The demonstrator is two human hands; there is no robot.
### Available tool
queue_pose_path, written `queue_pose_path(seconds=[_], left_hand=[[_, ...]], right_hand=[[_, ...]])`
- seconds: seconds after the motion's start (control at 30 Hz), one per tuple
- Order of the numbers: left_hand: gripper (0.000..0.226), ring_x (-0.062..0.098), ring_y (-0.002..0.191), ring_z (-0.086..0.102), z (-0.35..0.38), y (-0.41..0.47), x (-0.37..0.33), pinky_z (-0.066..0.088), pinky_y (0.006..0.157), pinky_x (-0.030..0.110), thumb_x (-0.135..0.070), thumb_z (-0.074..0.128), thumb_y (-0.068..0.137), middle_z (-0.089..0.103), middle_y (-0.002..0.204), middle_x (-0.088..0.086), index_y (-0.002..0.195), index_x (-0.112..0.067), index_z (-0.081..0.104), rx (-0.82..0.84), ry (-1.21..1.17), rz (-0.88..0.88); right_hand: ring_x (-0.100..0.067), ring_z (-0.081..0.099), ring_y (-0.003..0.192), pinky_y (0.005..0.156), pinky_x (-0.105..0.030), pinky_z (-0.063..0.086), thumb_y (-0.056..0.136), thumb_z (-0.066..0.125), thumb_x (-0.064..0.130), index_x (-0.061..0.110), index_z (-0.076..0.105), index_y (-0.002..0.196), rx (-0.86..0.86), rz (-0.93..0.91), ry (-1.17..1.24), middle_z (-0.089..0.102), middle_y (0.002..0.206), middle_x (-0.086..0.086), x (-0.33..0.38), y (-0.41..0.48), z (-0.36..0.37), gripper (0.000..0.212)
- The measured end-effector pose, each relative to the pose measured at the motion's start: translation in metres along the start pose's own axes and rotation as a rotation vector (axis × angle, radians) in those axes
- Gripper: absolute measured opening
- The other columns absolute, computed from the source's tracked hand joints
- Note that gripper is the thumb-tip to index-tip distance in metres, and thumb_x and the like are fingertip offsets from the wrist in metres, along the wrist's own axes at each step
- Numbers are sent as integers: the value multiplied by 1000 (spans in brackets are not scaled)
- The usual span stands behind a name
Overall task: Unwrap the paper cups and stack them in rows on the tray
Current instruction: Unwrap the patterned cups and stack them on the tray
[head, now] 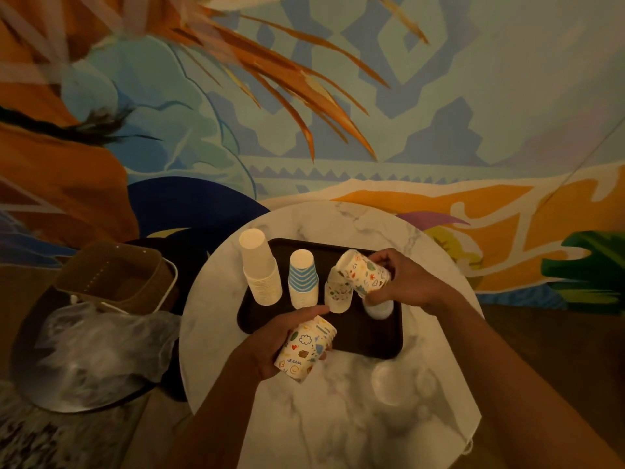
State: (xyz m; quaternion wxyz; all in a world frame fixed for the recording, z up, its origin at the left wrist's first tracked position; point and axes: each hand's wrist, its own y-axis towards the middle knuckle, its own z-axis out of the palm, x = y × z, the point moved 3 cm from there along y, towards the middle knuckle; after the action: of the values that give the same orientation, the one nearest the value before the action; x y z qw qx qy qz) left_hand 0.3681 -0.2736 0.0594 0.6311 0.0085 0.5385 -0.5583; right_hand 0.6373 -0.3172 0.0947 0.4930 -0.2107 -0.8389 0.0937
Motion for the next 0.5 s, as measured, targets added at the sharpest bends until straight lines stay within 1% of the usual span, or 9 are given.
queue_pose_path(seconds=[0.1,0.17,0.23,0.27,0.33,0.37,0.43,0.5], left_hand=[[53,34,97,69,-3,2,-3,56,82,40,-39,69,87,69,124,23,136,-21,63,4,1,-13],[58,35,100,69,-7,7,-5,56,85,42,-39,74,85,67,127,24,137,-18,62,-1,-31,-16],[62,38,107,67,-11,12,-7,55,93,46,-38,76,85,65,129,28,139,-11,59,-4,-107,-12],[61,39,111,66,-13,15,-7,53,100,48,-37,74,89,64,129,29,140,-7,58,-8,-146,-12],[60,42,120,63,-18,19,-9,43,112,53,-36,70,93,63,130,30,140,-1,55,-20,-206,-15],[62,44,123,61,-20,20,-11,39,116,55,-36,70,92,62,130,31,140,1,54,-14,-233,-5],[68,46,123,60,-25,23,-15,37,116,59,-37,73,89,62,130,33,140,3,52,0,-284,21],[71,45,118,62,-25,23,-19,43,111,59,-41,76,86,62,128,32,138,2,55,24,-284,18]], right_hand=[[-8,64,108,86,-31,59,58,99,24,28,60,124,-109,9,178,67,117,9,2,9,12,77],[-9,67,104,83,-30,58,61,98,26,27,62,123,-202,46,304,70,115,8,1,17,18,71],[-9,68,102,80,-29,57,61,98,27,24,62,123,-275,88,405,70,115,7,1,25,25,72],[-9,67,102,77,-27,55,62,98,28,22,61,124,-305,111,433,69,116,6,0,29,29,72],[-7,65,99,71,-24,52,64,97,26,19,58,126,-349,167,473,67,116,4,-2,38,36,73],[-7,64,98,71,-24,51,64,97,25,17,56,126,-373,193,489,66,117,2,-4,42,40,75],[-8,64,96,74,-26,51,62,98,26,15,56,127,-431,234,517,67,118,0,-9,52,48,78],[-7,64,93,73,-26,52,59,100,28,15,58,125,-459,260,547,68,115,1,-13,60,56,79]])
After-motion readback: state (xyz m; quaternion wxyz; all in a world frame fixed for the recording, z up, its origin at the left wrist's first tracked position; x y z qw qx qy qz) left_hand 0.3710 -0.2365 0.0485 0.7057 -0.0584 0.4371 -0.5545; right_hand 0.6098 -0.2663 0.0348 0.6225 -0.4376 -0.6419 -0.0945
